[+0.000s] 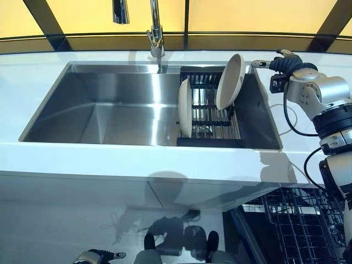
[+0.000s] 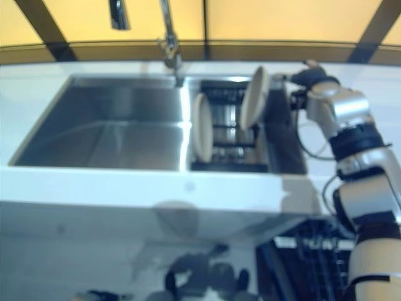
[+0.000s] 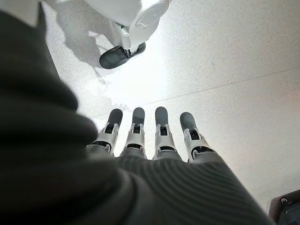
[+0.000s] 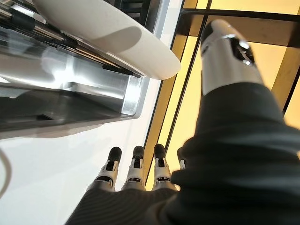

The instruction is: Take plates into dishwasher

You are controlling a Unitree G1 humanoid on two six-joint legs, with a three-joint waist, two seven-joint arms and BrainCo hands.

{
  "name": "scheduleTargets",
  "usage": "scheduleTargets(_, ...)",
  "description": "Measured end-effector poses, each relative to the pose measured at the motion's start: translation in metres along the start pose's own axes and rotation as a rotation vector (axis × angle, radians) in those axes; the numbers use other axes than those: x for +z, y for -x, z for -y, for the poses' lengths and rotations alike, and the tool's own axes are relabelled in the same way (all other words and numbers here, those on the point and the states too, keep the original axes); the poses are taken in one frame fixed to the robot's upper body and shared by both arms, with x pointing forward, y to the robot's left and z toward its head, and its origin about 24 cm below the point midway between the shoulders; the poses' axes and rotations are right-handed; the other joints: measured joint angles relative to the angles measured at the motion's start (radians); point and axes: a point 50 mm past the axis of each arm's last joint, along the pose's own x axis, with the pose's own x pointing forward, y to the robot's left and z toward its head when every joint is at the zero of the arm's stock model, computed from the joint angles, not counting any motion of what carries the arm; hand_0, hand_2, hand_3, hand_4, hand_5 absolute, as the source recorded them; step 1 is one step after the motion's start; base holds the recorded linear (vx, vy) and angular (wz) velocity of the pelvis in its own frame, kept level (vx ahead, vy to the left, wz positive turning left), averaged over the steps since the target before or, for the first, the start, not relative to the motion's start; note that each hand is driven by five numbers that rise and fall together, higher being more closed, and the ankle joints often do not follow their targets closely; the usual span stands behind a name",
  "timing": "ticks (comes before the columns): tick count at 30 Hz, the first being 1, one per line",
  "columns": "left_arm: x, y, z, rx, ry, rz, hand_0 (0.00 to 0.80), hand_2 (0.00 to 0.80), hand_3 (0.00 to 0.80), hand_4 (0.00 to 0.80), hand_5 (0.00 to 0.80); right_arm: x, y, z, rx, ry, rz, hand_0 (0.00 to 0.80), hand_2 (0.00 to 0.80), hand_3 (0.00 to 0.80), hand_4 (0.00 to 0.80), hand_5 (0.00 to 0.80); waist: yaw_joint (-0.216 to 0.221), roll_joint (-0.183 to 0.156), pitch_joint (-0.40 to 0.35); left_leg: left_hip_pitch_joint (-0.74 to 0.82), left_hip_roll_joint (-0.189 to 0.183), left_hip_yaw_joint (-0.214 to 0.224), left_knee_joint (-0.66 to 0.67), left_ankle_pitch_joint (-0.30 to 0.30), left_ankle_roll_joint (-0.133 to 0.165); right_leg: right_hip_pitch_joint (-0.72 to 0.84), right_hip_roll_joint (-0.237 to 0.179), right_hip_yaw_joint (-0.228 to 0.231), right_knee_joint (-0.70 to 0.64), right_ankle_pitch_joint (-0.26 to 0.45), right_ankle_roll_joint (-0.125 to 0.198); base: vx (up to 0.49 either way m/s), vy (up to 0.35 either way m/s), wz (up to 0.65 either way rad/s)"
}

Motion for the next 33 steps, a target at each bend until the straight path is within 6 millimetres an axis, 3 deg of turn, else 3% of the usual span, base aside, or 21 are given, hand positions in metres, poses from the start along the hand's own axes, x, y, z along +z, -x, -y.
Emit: scheduleTargets(33,-0.002,0.0,0.001,-0.005,0.013,-0.019,0.0,0.0,0.0,0.0,0.0,0.0,0.002,-0.026,0.049,0.052,0.029,0.0,0.0,0.0,0.0,0.0,0.002,0.0,0.0,0.001,-0.001,-0.025,0.001,0.007,0.002,0.017,-0.002,-0.022,-0.001,0.0,0.0,0.001,0.006,0.01)
